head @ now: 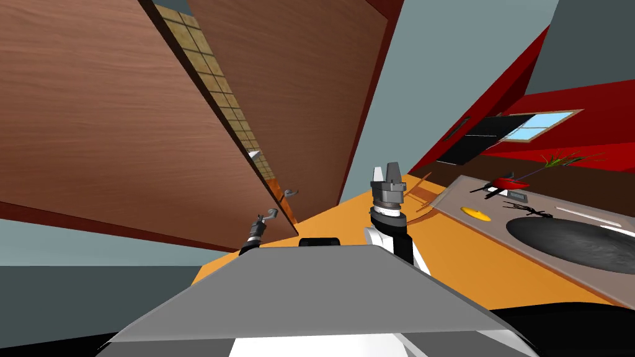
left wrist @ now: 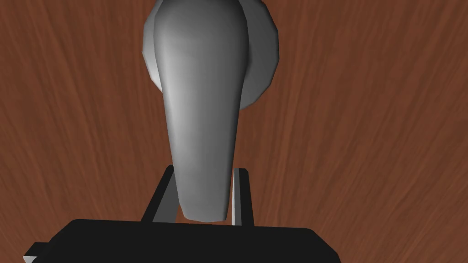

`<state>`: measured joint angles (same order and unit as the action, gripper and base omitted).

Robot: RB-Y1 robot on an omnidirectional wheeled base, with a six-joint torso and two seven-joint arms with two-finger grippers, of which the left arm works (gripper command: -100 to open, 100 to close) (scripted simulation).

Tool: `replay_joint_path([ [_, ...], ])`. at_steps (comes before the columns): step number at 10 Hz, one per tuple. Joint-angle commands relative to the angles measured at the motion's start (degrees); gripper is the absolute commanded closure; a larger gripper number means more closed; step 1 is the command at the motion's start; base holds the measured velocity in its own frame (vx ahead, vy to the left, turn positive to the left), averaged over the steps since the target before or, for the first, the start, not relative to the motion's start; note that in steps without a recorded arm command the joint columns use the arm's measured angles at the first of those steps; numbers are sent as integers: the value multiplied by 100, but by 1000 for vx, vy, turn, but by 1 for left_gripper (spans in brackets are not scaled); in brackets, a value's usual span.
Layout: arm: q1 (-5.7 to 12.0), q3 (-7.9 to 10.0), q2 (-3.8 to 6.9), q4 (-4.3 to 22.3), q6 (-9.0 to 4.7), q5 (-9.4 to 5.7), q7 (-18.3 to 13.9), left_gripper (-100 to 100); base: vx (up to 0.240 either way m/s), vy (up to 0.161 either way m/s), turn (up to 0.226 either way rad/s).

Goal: Pull the door open

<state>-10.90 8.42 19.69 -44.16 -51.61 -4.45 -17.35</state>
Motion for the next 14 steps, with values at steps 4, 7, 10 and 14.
replay_joint_path([
  [4,-123,-166,73,17,-243,98,-166,100,-137,43,-112],
  [7,-293,-299,172,42,-539,184,-335,100,-193,27,-143],
  [10,-447,-419,262,65,-806,262,-487,100,-212,56,-143],
  [14,-575,-439,359,123,-971,290,-571,100,-159,36,-120],
])
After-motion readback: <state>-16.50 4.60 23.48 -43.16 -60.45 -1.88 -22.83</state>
